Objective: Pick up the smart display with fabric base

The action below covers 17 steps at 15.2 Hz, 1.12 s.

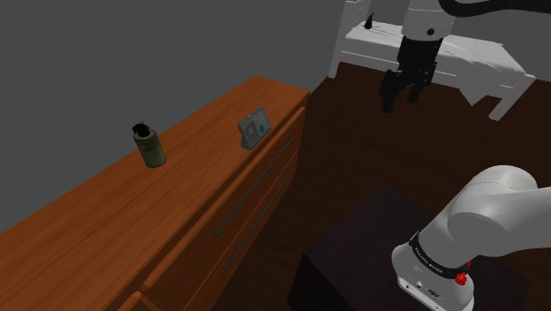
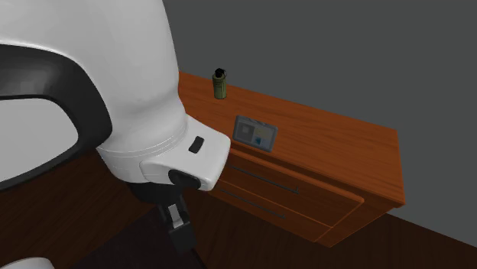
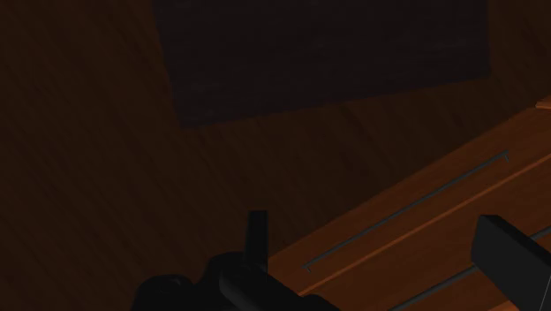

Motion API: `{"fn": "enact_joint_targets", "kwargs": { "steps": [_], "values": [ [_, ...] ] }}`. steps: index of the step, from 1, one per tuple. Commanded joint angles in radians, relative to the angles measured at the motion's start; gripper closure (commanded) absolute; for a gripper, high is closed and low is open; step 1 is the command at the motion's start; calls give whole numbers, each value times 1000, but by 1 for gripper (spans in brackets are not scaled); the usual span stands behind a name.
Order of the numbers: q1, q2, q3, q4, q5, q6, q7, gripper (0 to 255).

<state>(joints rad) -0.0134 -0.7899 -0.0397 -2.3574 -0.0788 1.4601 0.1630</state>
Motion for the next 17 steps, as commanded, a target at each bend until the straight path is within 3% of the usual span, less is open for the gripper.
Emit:
{"fn": "enact_joint_targets", "kwargs": {
  "steps": [1,9,17],
  "values": [
    [0,0,0,0,0,0,0,0],
    [-14,201,168,48,100,158,325,0],
    [-43,482,304,203,107,286,642,0]
  ]
}}
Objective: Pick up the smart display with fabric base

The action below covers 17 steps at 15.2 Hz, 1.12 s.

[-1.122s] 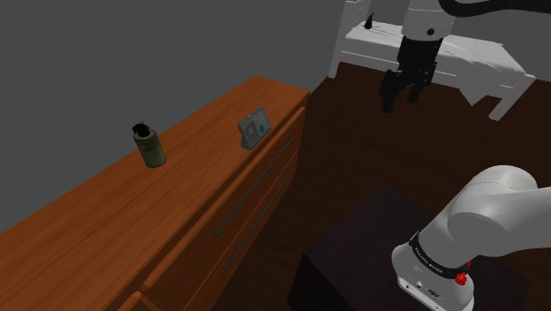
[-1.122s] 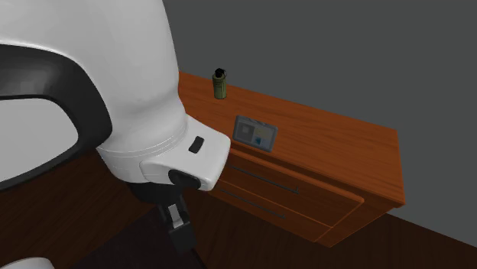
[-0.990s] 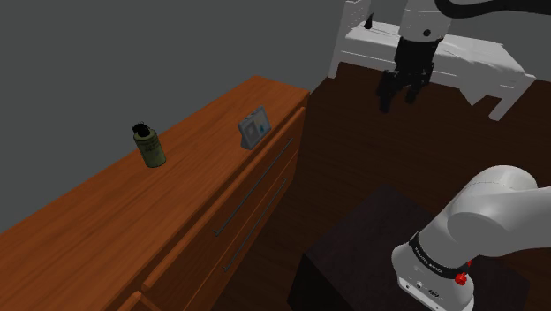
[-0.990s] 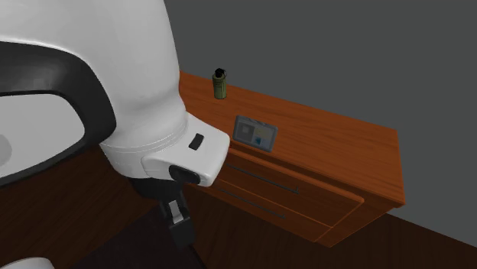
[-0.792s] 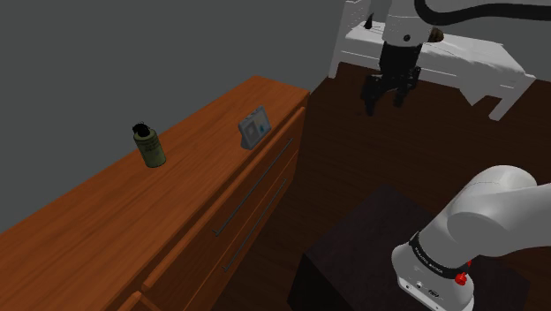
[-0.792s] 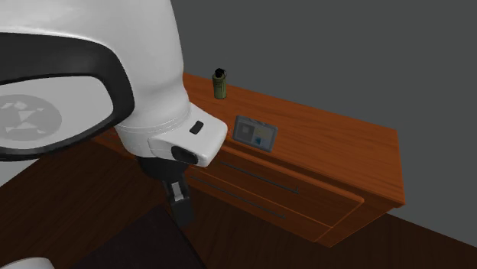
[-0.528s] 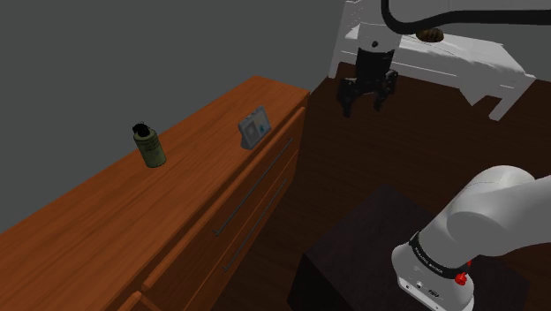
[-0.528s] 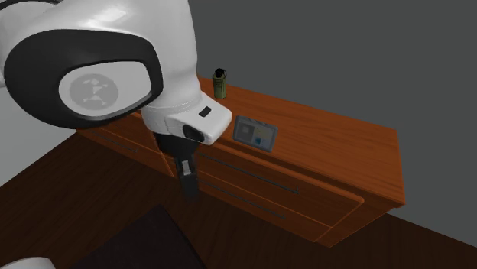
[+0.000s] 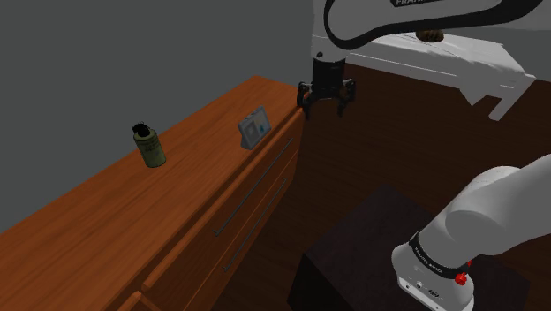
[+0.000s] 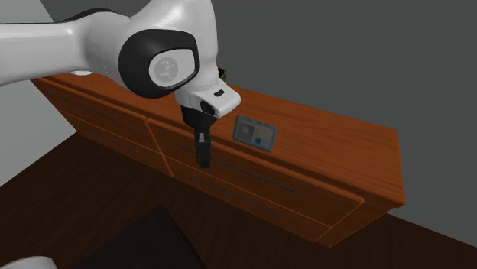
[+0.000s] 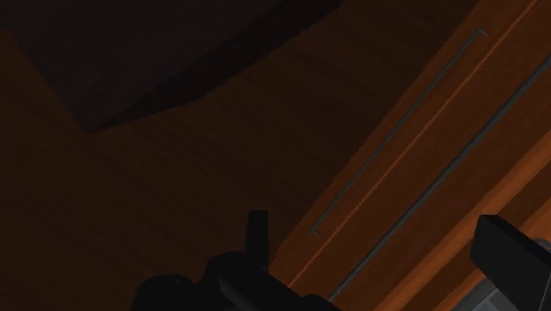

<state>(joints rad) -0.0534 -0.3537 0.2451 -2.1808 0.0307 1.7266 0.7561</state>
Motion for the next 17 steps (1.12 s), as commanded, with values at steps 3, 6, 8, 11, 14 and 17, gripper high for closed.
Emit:
{"fn": "enact_joint_targets", "kwargs": {
  "steps": [3,6,8,11,14,17],
  "values": [
    [-11,164,55,111,-28,50,169,0],
    [-13,289,82,210,-66,68,287,0],
    [-9,374,92,284,-96,72,364,0],
    [7,503,95,408,-143,66,472,0],
    [31,635,86,551,-188,46,568,0],
    [62,772,66,716,-226,10,650,0]
  ]
}}
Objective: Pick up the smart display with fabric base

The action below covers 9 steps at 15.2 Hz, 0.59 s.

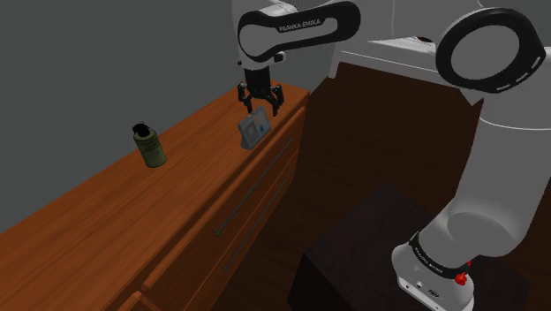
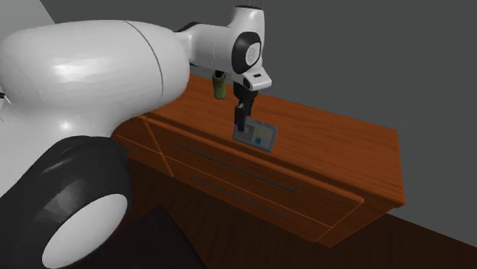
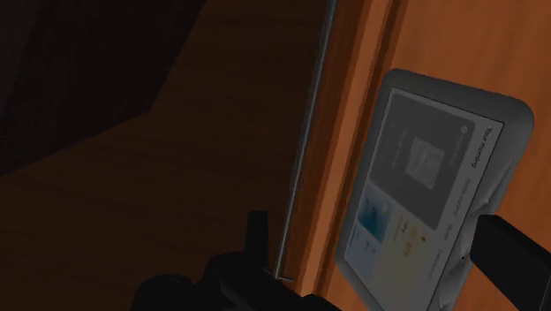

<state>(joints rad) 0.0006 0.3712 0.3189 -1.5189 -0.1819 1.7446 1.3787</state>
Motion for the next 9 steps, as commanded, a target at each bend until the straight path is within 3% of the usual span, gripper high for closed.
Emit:
{"fn": "enact_joint_targets", "kwargs": {
  "steps": [1,4,9],
  "values": [
    [20,94,-16,115,-24,-24,51,0],
    [57,247,-45,329,-52,-87,112,0],
    [53,253,-48,271,-54,-24,120,0]
  ]
}}
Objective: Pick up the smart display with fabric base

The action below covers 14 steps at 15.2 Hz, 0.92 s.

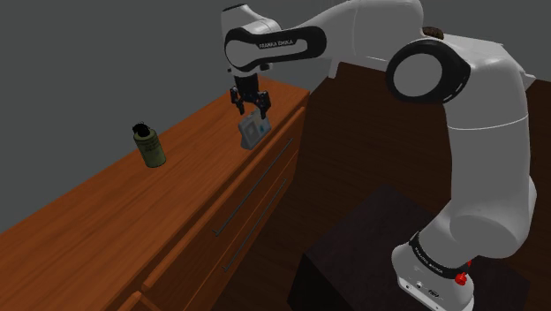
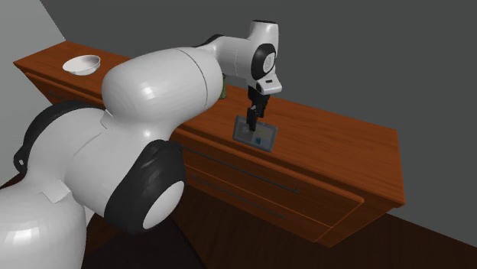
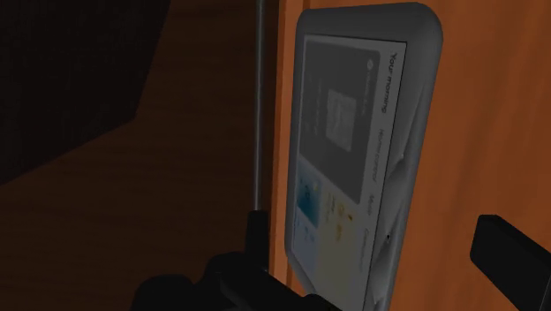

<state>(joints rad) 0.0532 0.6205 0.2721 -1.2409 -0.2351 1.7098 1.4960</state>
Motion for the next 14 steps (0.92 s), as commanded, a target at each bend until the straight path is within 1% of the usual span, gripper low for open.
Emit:
{"fn": "enact_joint_targets", "kwargs": {
  "steps": [1,3,5,6,14],
  "values": [
    [-1,6,-1,-17,-2,23,4,0],
    [-2,9,-2,-33,-3,42,6,0],
    [-2,9,-2,-33,-3,42,6,0],
    [-2,10,-2,-32,-3,42,6,255],
    [-2,9,-2,-32,-3,41,6,255]
  ]
}}
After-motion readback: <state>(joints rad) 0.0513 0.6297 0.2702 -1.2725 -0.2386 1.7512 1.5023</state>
